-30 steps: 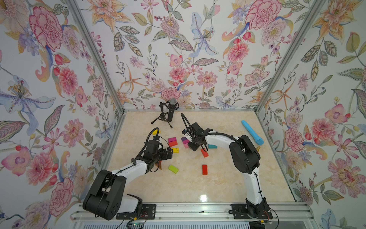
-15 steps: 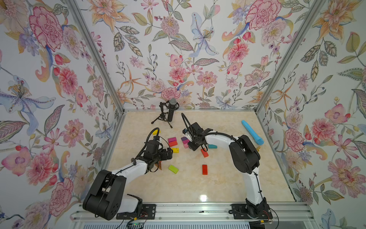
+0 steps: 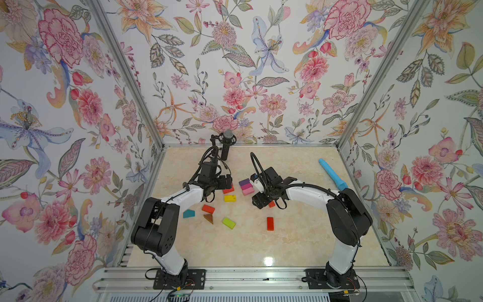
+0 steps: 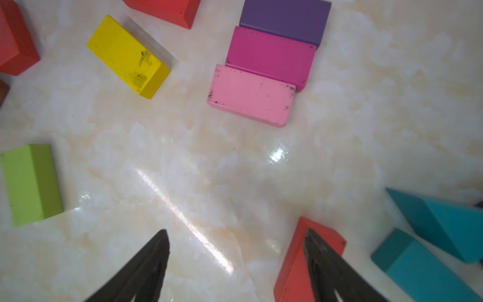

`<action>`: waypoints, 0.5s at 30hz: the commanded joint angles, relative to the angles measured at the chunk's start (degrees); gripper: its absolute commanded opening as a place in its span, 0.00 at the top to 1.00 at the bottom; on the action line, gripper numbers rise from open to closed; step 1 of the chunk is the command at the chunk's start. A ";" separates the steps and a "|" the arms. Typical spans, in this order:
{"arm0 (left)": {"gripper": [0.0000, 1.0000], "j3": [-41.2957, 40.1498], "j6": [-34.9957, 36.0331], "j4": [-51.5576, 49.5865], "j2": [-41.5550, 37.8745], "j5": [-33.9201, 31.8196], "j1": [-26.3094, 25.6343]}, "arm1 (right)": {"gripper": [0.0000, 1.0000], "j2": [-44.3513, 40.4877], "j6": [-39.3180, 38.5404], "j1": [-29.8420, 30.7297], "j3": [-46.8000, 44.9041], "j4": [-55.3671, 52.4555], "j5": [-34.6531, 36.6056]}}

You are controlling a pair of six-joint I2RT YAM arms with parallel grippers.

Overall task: Assemble a piece of candy with building blocks
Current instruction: Assemble the building block at the center of the board.

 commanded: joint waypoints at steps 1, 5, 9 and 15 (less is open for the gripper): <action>0.03 5.09 2.23 -3.60 4.49 -0.72 0.88 | 0.05 -5.56 5.02 2.67 -6.43 8.48 -6.83; 0.04 8.88 0.92 -3.43 8.43 1.24 0.71 | 0.00 -8.73 8.19 5.38 -12.70 18.11 -10.83; 0.01 7.63 -0.76 -2.75 7.04 0.83 -0.50 | 0.00 -9.23 9.42 6.19 -14.67 21.02 -12.19; 0.01 -0.50 -2.00 -5.19 -3.15 -3.61 -5.47 | 0.00 -12.81 10.53 5.20 -17.58 23.42 -8.58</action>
